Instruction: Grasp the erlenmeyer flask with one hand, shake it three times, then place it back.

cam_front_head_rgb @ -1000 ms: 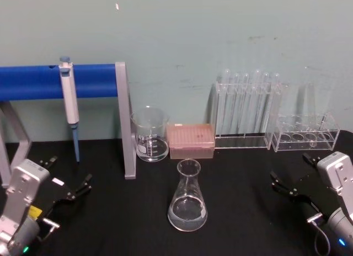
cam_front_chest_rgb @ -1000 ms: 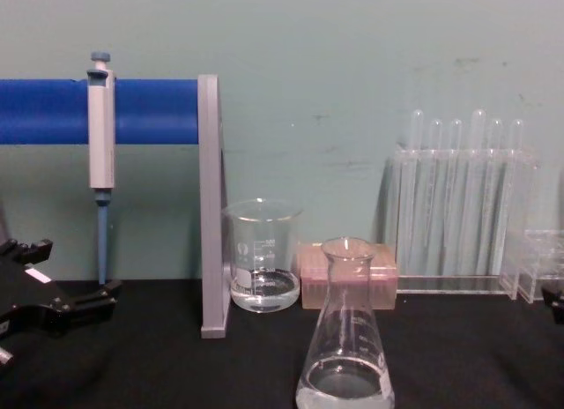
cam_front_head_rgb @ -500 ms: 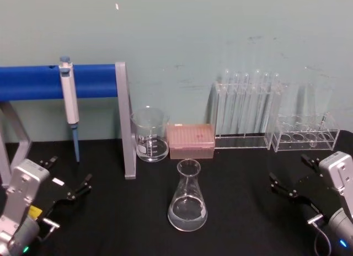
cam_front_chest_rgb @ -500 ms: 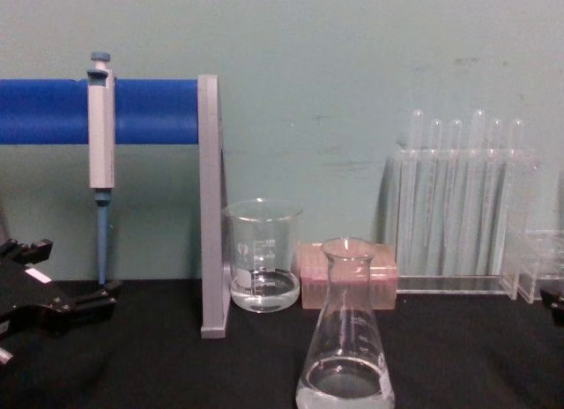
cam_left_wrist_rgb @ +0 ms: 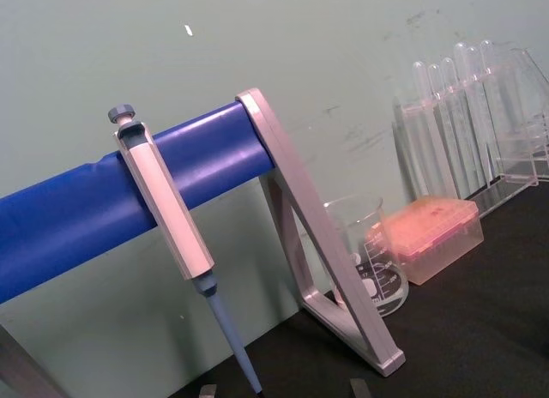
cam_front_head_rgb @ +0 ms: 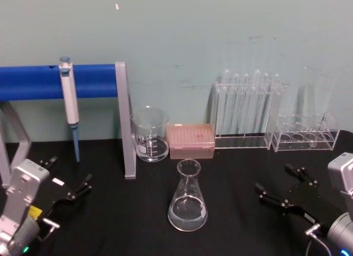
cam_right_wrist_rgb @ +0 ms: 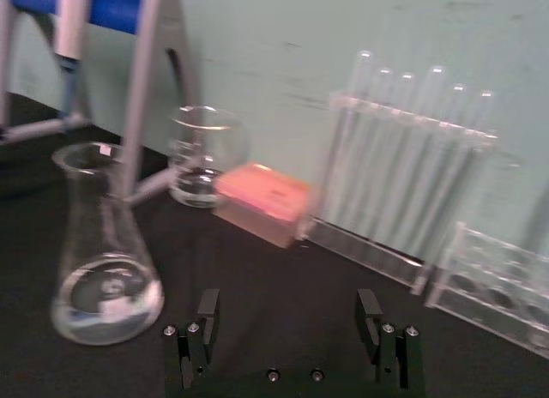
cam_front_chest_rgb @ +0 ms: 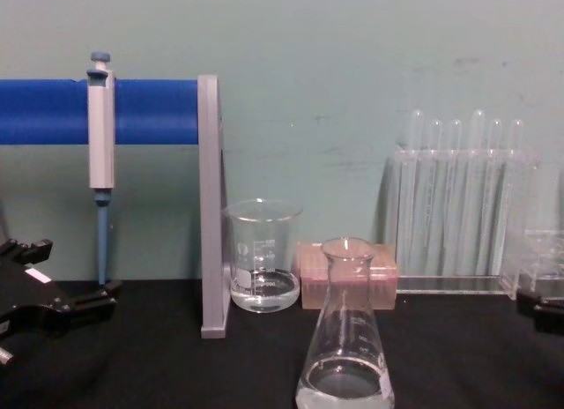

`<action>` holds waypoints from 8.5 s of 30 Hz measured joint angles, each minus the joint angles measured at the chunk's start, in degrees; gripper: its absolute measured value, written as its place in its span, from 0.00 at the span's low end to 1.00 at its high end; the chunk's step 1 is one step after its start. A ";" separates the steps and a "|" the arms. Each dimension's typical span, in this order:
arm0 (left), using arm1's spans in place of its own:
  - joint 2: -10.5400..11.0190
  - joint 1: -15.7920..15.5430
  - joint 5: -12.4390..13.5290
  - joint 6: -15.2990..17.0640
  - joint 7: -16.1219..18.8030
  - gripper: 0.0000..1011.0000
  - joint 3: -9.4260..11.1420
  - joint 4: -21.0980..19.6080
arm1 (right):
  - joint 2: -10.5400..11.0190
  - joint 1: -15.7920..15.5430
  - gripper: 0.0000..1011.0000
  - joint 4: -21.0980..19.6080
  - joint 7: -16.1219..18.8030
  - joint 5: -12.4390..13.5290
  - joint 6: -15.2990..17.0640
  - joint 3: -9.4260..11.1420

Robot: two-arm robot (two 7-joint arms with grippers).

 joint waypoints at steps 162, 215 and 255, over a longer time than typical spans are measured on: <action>0.00 0.00 0.00 0.00 0.00 0.99 0.00 0.00 | -16.15 22.01 0.44 25.92 29.88 1.41 -4.05 -8.73; 0.00 0.00 0.00 0.00 0.00 0.99 0.00 0.00 | -13.79 19.13 0.44 14.48 25.61 3.40 -3.32 -5.87; 0.00 0.00 0.00 0.00 0.00 0.99 0.00 0.00 | -13.95 17.91 0.44 11.36 27.90 3.44 -3.75 -8.21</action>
